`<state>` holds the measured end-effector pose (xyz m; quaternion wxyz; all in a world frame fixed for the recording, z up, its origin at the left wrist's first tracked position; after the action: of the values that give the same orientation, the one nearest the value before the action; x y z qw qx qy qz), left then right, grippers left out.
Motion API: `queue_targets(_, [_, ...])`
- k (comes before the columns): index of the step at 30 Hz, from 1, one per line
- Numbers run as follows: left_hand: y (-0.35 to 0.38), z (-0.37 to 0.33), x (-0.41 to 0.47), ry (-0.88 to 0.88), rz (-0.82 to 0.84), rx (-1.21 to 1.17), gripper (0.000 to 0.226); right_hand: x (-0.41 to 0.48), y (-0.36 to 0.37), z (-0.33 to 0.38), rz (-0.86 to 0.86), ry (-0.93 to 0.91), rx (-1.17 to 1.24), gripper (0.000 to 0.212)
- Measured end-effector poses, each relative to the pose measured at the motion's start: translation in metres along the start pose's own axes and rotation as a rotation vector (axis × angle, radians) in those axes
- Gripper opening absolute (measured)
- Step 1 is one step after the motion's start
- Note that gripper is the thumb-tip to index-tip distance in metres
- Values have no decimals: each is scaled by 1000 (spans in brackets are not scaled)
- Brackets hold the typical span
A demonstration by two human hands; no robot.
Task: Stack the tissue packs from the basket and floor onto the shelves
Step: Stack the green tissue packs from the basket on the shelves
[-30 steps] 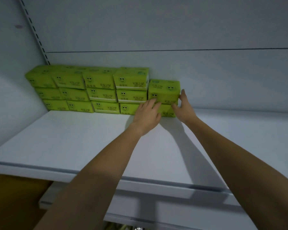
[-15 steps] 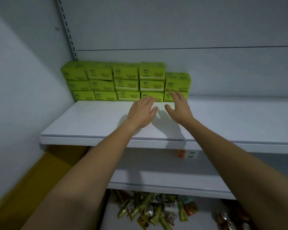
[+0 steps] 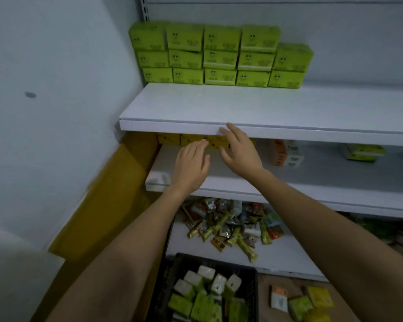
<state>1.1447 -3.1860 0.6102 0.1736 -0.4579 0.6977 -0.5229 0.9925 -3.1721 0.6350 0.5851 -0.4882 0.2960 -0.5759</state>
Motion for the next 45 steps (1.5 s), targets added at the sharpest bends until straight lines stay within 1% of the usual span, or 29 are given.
queue_targets(3, [33,20,-33,-101,66,-16,42,-17,37,5,57,-89,-3,49])
queue_targets(7, [84,42,-70,-219,141,-59,40,-46,98,-4,224,-67,47,49])
queue_targets(9, [120,52,-93,-283,190,-117,45,-67,139,-17,322,-52,83,48])
queue_targets(11, [162,62,-120,-361,246,-192,55,-93,185,-34,418,-6,128,49])
queue_targets(14, [228,79,-162,-531,348,-277,56,-133,256,-62,616,62,194,51])
queue_targets(15, [251,86,-175,-571,358,-279,57,-146,281,-73,681,87,223,52])
queue_targets(17, [302,100,-205,-601,384,-288,59,-175,335,-95,794,166,267,52])
queue_targets(21, [416,128,-264,-705,595,-362,59,-240,451,-139,901,335,345,52])
queue_targets(23, [476,141,-291,-739,689,-402,63,-269,505,-161,948,404,363,52])
queue_targets(24, [504,147,-302,-752,761,-421,63,-282,531,-171,971,431,361,52])
queue_targets(26, [558,161,-318,-780,898,-449,54,-302,577,-189,1041,485,363,53])
queue_targets(28, [602,174,-328,-817,966,-436,56,-318,620,-200,1128,513,394,53])
queue_targets(32, [665,204,-329,-800,1072,-315,64,-325,693,-216,1160,508,478,54])
queue_targets(34, [686,217,-328,-869,1085,-305,65,-326,718,-219,1175,561,531,55])
queue_targets(37, [708,232,-325,-986,1052,-287,67,-329,743,-214,1161,671,718,56])
queue_targets(41, [721,229,-324,-1182,990,-409,73,-334,757,-205,1084,888,960,52])
queue_targets(43, [722,223,-325,-1259,904,-540,71,-336,754,-203,1019,990,1077,53])
queue_targets(45, [722,219,-327,-1287,803,-676,74,-337,750,-206,920,1064,1137,56])
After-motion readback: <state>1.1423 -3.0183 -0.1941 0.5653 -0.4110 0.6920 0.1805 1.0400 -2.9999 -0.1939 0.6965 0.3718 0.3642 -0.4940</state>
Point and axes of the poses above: each hand's wrist, its own x-axis towards the middle knuckle, its own y-axis out of the palm, z = x × y, the point moved 1 cm from there along x, towards the middle knuckle, and after that the axes turned 14 degrees about z, right-handed, at the moved point
